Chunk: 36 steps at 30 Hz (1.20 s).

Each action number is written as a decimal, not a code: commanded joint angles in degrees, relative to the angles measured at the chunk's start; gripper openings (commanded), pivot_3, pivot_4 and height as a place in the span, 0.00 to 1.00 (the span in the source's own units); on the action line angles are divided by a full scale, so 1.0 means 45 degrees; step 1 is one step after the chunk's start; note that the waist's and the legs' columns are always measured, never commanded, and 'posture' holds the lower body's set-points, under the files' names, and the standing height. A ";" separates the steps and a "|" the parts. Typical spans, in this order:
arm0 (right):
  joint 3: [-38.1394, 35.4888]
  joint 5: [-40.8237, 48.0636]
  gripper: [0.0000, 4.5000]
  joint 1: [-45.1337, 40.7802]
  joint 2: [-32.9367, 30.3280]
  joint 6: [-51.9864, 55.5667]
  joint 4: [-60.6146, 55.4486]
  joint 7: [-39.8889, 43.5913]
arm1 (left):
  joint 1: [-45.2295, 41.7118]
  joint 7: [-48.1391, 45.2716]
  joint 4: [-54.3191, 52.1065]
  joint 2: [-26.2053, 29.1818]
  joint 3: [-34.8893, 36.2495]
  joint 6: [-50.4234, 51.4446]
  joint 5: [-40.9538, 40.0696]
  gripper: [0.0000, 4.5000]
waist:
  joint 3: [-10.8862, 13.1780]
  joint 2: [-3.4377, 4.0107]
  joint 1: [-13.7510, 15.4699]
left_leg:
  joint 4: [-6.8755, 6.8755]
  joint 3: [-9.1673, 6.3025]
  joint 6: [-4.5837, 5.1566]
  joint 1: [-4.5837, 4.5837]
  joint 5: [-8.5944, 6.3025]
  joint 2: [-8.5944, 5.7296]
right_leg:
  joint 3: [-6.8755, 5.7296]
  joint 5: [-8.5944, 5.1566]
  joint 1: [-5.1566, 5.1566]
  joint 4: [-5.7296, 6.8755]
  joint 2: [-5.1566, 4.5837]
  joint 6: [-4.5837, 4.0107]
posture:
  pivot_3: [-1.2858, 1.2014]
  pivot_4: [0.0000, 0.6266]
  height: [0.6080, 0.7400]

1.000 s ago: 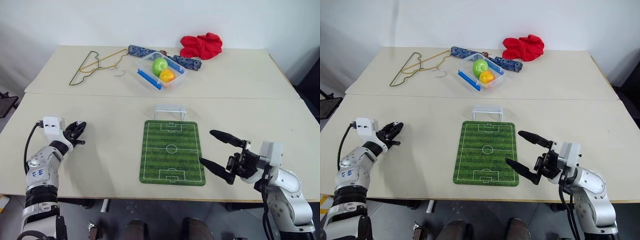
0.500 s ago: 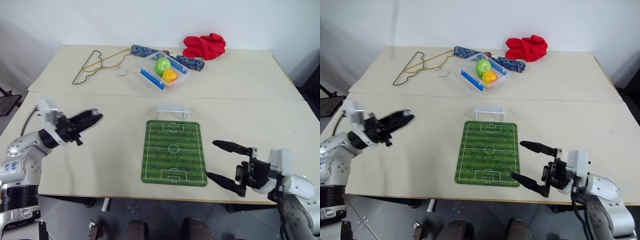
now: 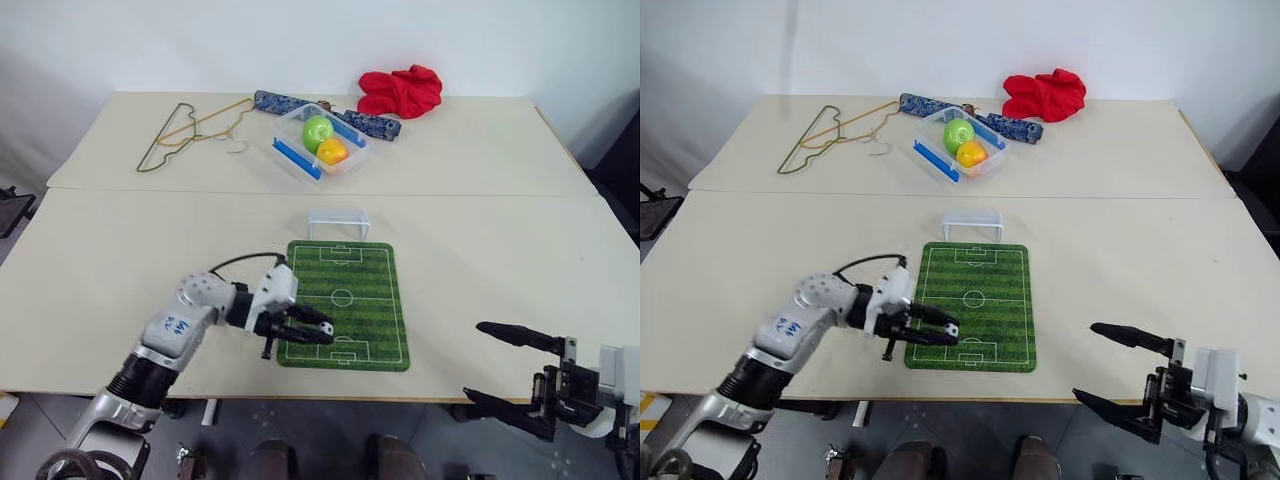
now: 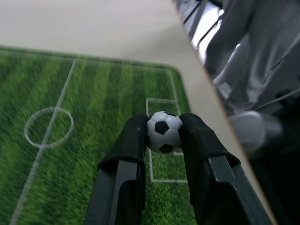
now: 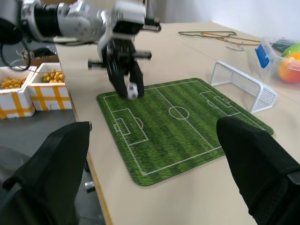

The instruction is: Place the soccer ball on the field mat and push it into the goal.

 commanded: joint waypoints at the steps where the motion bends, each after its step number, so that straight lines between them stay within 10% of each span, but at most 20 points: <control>1: -0.0427 -0.0068 1.00 0.0469 0.0418 -0.0553 -0.0013 -0.0070 | 0.0295 0.0586 -0.0411 -0.0488 -0.0492 -0.0887 0.0825 0.19 | 0.0000 0.0000 0.0050 | 0.0003 -0.0004 0.0001 0.0002 0.0000 -0.0004 | -0.0001 0.0001 0.0007 -0.0001 -0.0004 0.0002 | 0.52 0.24 1.00; 19: -0.0009 -0.0320 1.00 0.0851 0.0518 -0.1163 0.0453 0.0456 | 0.0490 0.1378 -0.0654 -0.1494 -0.1173 -0.0897 0.1938 0.19 | -0.0008 0.0013 0.0039 | 0.0004 -0.0011 0.0005 0.0013 0.0002 -0.0016 | -0.0002 0.0003 0.0016 0.0002 -0.0016 0.0005 | 0.52 0.24 1.00; 27: 0.0323 -0.0484 1.00 0.0528 0.0605 -0.0960 0.0244 0.0067 | 0.0674 0.1540 -0.1107 -0.1471 -0.1069 -0.0772 0.1861 0.79 | -0.0008 0.0013 0.0037 | 0.0004 -0.0012 0.0005 0.0013 0.0002 -0.0015 | -0.0003 0.0003 0.0016 0.0002 -0.0016 0.0005 | 0.52 0.24 1.00; 36: 0.0738 -0.0548 1.00 0.0271 0.0499 -0.0494 -0.0258 -0.0653 | 0.0690 0.1474 -0.1196 -0.1353 -0.0725 -0.1106 0.1631 0.79 | -0.0009 0.0015 0.0040 | 0.0004 -0.0012 0.0005 0.0013 0.0002 -0.0016 | -0.0003 0.0003 0.0015 0.0003 -0.0016 0.0005 | 0.52 0.24 1.00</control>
